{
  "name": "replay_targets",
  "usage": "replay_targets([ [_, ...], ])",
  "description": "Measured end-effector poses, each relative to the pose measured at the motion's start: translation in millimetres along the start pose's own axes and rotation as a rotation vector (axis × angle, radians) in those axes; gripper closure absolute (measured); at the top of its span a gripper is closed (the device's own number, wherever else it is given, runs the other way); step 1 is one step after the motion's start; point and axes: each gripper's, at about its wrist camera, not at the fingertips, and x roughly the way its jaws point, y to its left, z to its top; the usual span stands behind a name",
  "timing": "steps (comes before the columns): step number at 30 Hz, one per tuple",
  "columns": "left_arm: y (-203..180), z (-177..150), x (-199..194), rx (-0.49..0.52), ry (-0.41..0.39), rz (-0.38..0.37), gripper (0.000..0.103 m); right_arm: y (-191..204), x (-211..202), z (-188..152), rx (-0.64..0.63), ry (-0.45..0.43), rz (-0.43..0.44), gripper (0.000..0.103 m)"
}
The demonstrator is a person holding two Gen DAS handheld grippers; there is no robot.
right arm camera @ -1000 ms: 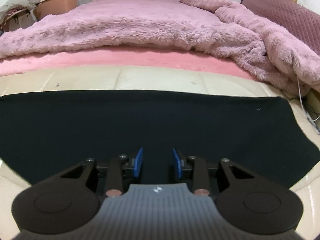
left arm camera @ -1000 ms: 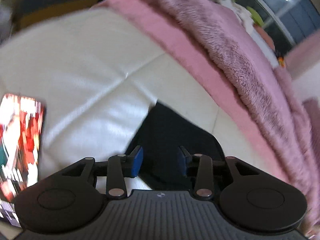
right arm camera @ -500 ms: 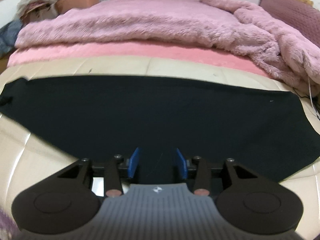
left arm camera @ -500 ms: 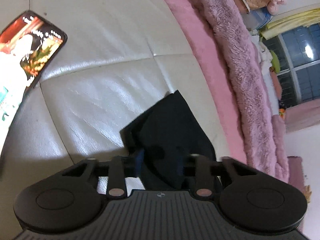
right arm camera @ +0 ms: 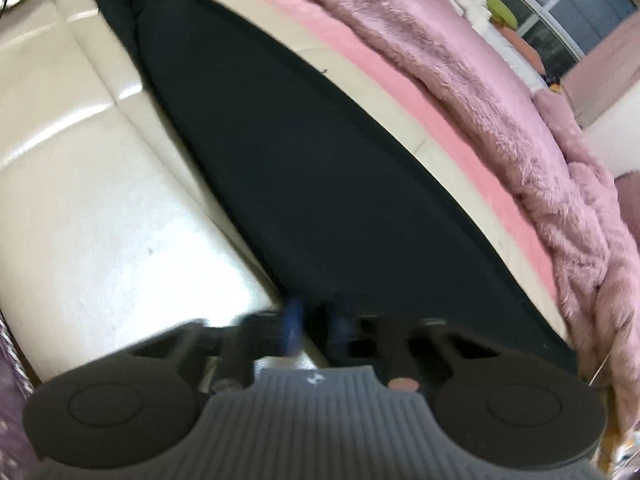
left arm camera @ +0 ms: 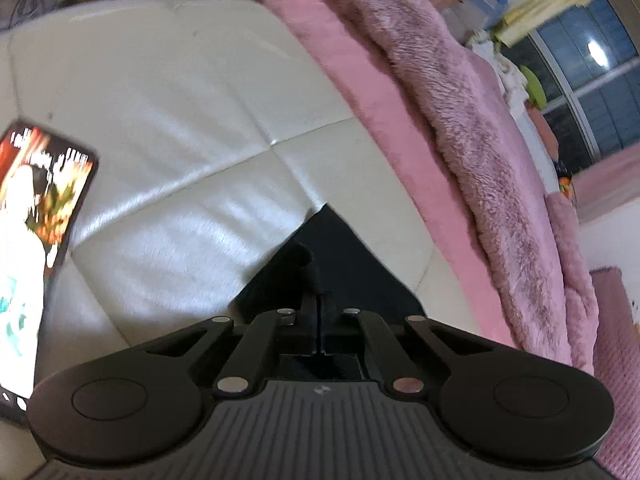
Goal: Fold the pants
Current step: 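Pinch the pants corner with the left gripper while the right gripper smooths the fold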
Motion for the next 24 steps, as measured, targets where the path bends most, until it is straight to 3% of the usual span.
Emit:
replay_targets([
  [5, 3, 13, -5, 0.031, 0.023, 0.02, 0.103, -26, -8, -6, 0.15, -0.017, 0.03, 0.103],
  [11, 18, -2, 6, 0.021, 0.083, 0.084, 0.101, -18, 0, -9, 0.144, 0.019, 0.083, 0.103],
  [13, 24, -6, 5, -0.011, 0.095, 0.099, 0.093, -19, 3, -9, 0.16, 0.024, 0.093, 0.103],
  [15, 29, -11, -2, -0.059, 0.086, 0.072, 0.062, -25, 3, -7, 0.188, 0.013, 0.101, 0.101],
  [16, 30, -14, -5, -0.077, 0.078, 0.058, 0.058, -29, 2, -7, 0.208, -0.001, 0.107, 0.094],
  [19, 36, -24, -4, -0.138, 0.066, 0.028, 0.054, -40, -4, -6, 0.302, -0.042, 0.128, 0.074],
  [24, 38, -26, 5, -0.234, 0.016, -0.027, 0.054, -50, -3, 1, 0.398, -0.082, 0.136, 0.073],
])
